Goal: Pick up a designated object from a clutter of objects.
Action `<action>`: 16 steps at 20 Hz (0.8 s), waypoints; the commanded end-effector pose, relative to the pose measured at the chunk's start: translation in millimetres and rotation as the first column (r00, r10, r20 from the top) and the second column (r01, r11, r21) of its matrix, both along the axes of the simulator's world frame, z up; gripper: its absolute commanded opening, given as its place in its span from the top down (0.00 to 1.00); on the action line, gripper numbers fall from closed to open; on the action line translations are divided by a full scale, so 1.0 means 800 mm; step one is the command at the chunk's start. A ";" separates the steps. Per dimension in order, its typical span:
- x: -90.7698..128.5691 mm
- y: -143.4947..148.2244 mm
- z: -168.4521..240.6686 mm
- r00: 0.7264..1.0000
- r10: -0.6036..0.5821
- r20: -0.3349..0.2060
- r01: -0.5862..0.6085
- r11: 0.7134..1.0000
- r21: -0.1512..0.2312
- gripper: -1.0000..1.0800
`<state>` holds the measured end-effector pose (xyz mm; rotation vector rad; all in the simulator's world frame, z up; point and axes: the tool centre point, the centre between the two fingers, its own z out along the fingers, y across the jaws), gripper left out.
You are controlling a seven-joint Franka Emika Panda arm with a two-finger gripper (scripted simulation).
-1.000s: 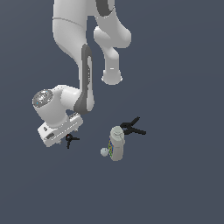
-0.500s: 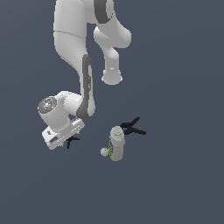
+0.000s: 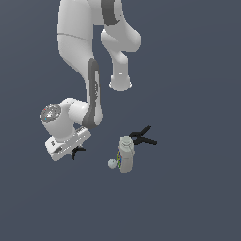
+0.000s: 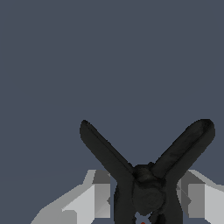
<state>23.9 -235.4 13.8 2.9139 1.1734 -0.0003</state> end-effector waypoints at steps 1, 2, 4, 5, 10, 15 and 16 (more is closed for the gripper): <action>0.000 0.000 0.000 1.000 0.000 0.000 0.000 1.000 0.000 1.00; 0.000 0.000 0.000 1.000 0.000 0.000 0.000 1.000 0.000 1.00; 0.001 0.001 0.003 1.000 0.000 0.000 0.000 1.000 0.000 1.00; 0.001 0.002 0.006 1.000 0.000 0.000 0.000 1.000 0.000 1.00; 0.007 0.012 0.031 1.000 0.000 0.000 0.000 1.000 0.000 1.00; 0.018 0.029 0.078 1.000 0.001 0.000 -0.001 1.000 0.000 1.00; 0.020 0.033 0.089 1.000 0.001 0.000 -0.001 1.000 0.000 1.00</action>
